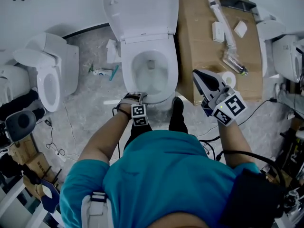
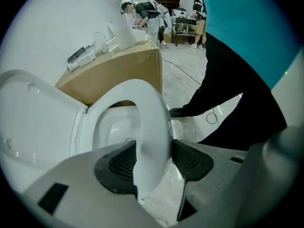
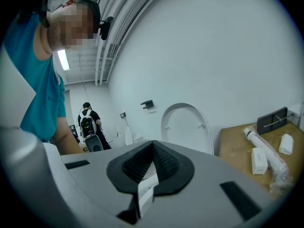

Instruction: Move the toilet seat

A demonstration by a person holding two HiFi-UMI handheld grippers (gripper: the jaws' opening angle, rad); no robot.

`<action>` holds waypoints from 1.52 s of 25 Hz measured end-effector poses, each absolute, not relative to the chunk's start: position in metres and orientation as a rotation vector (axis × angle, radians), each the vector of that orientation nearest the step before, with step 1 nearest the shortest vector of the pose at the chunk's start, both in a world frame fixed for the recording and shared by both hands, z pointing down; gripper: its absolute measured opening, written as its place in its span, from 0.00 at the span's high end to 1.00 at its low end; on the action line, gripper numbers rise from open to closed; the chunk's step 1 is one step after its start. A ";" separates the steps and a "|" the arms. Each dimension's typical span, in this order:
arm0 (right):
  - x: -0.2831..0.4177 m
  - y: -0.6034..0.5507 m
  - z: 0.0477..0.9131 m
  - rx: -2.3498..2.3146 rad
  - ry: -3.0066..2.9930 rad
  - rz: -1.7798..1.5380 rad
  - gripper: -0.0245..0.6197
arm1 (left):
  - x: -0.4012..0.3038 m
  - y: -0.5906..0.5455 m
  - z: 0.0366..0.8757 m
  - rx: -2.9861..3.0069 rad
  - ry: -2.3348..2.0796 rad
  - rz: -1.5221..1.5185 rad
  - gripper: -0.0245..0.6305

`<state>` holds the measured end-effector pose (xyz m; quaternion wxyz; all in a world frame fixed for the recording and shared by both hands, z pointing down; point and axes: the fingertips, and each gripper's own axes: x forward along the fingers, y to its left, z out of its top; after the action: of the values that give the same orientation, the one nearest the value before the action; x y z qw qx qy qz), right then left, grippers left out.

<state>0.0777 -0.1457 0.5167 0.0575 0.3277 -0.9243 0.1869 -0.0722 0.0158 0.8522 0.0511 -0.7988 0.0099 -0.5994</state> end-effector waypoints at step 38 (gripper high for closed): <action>0.070 -0.175 0.444 1.005 -2.827 0.412 0.96 | -0.080 -0.028 0.776 -2.473 0.229 -1.739 0.63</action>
<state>0.0704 -0.1748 0.4436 0.0564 0.3312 -0.9320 0.1358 -0.0803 -0.0283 0.7763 0.0549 -0.8145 0.0755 -0.5726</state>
